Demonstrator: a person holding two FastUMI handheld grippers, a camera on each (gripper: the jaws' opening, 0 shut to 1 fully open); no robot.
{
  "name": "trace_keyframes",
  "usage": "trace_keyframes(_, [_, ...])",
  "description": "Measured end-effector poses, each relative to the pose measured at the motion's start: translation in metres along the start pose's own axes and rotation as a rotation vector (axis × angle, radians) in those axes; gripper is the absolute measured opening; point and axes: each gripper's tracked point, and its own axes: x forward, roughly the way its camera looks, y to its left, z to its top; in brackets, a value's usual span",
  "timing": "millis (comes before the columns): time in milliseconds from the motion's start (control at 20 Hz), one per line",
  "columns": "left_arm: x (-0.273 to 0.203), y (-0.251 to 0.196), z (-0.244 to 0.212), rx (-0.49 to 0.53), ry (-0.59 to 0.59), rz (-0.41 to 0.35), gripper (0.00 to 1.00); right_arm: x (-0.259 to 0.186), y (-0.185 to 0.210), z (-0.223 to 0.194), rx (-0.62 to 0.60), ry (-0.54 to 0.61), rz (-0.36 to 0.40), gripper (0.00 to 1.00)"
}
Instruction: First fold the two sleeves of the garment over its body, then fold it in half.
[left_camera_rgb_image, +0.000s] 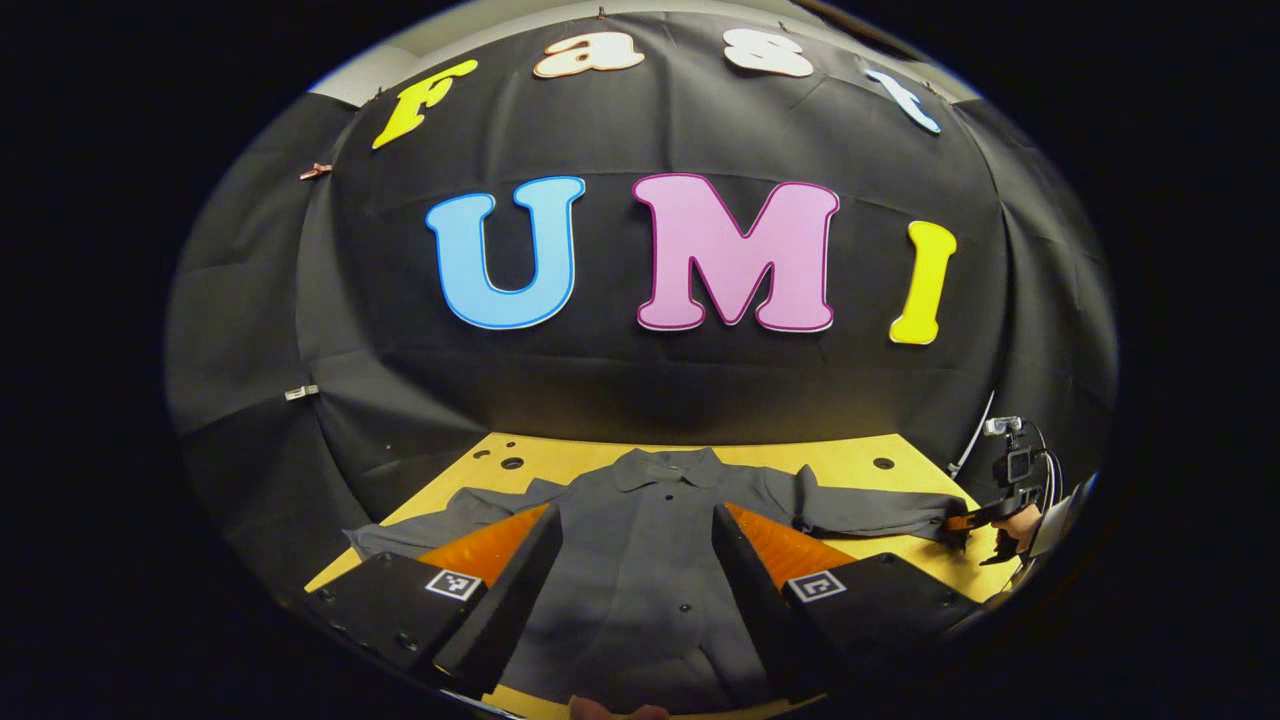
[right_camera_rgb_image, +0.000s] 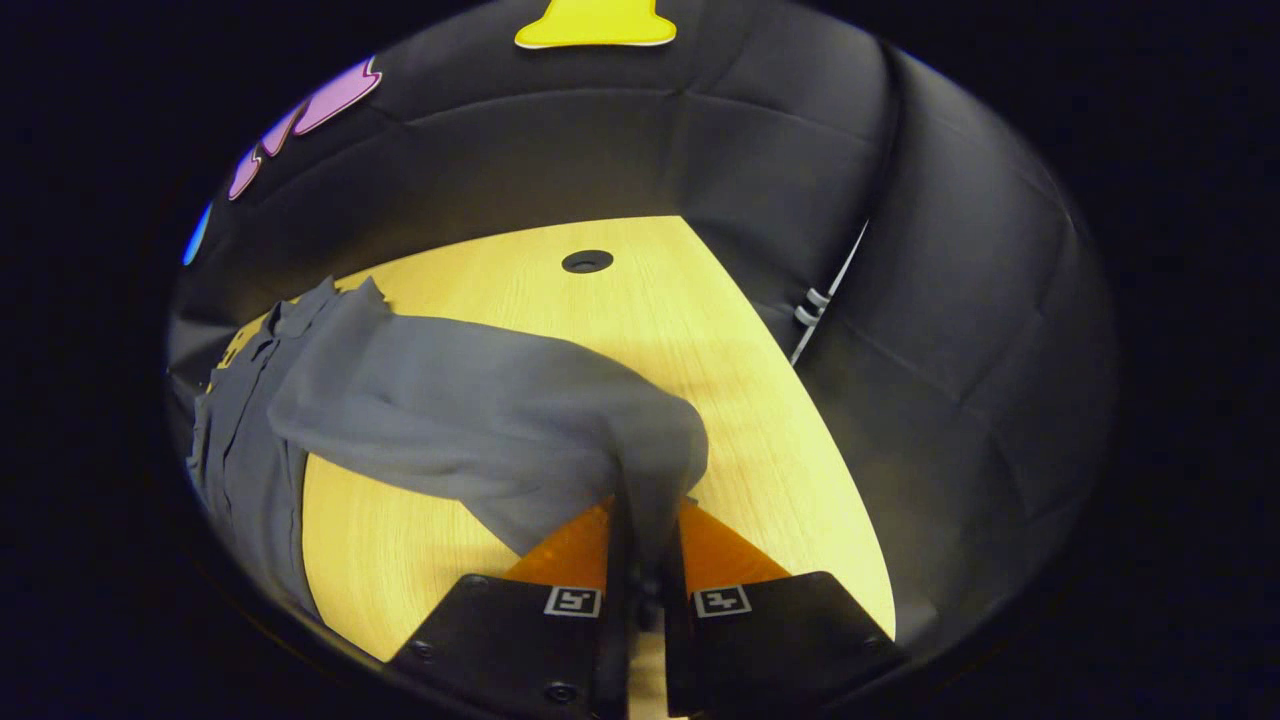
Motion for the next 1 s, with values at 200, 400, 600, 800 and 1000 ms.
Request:
trace_keyframes(200, [-0.003,0.020,-0.004,-0.037,0.003,0.022,0.95,-0.011,0.011,0.010,0.062,-0.038,0.016,0.06])
trace_keyframes(400, [0.000,0.045,-0.002,-0.015,-0.017,0.009,0.95,-0.055,-0.001,0.033,0.070,-0.136,-0.030,0.05])
trace_keyframes(600, [0.002,0.065,-0.004,0.008,-0.034,-0.068,0.95,-0.114,0.003,0.049,0.034,-0.227,-0.082,0.05])
trace_keyframes(800, [0.004,0.094,-0.004,-0.016,-0.044,-0.128,0.95,-0.176,0.049,0.069,0.022,-0.336,-0.095,0.05])
trace_keyframes(1000, [0.009,0.128,-0.007,-0.024,-0.054,-0.159,0.95,-0.222,0.120,0.091,0.036,-0.420,-0.057,0.05])
